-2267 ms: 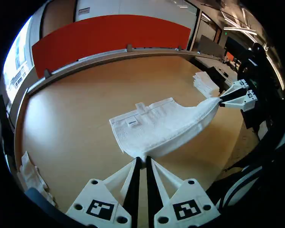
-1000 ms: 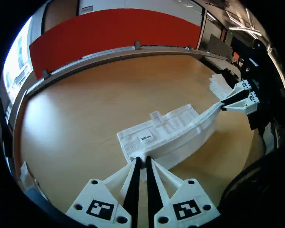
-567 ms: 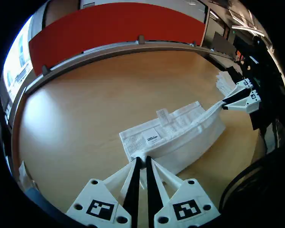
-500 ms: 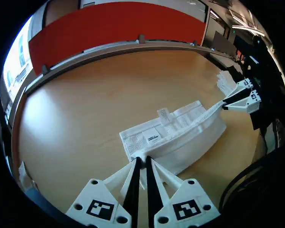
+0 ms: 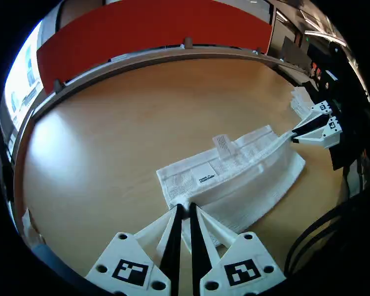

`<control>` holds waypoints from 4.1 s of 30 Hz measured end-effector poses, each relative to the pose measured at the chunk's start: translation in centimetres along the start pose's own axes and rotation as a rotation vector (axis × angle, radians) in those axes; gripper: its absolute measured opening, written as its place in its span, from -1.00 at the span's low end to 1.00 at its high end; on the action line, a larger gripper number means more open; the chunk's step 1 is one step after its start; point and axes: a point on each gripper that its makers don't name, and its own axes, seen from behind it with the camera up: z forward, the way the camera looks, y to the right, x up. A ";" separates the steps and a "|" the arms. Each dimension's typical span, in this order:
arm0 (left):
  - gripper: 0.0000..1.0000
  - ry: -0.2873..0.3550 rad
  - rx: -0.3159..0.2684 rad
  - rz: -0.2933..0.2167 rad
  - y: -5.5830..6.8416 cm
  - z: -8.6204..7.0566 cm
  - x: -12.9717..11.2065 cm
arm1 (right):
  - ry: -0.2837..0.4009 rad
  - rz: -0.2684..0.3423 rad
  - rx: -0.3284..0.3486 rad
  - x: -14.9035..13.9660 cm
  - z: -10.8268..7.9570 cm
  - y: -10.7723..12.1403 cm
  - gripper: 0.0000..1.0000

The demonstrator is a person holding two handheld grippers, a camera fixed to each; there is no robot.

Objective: Fold towel

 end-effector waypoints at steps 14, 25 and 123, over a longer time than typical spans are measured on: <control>-0.18 -0.051 0.075 0.012 -1.3 1.8 -1.0 | -0.035 -0.028 -0.073 -0.7 1.6 1.6 0.02; 0.34 -0.054 0.110 0.026 -2.6 1.7 -1.0 | -0.029 -0.027 -0.110 -0.2 1.6 2.5 0.42; 0.84 -0.034 0.289 -0.307 -4.3 -10.9 -13.0 | -0.087 -0.076 0.063 -6.6 -1.8 -3.6 0.00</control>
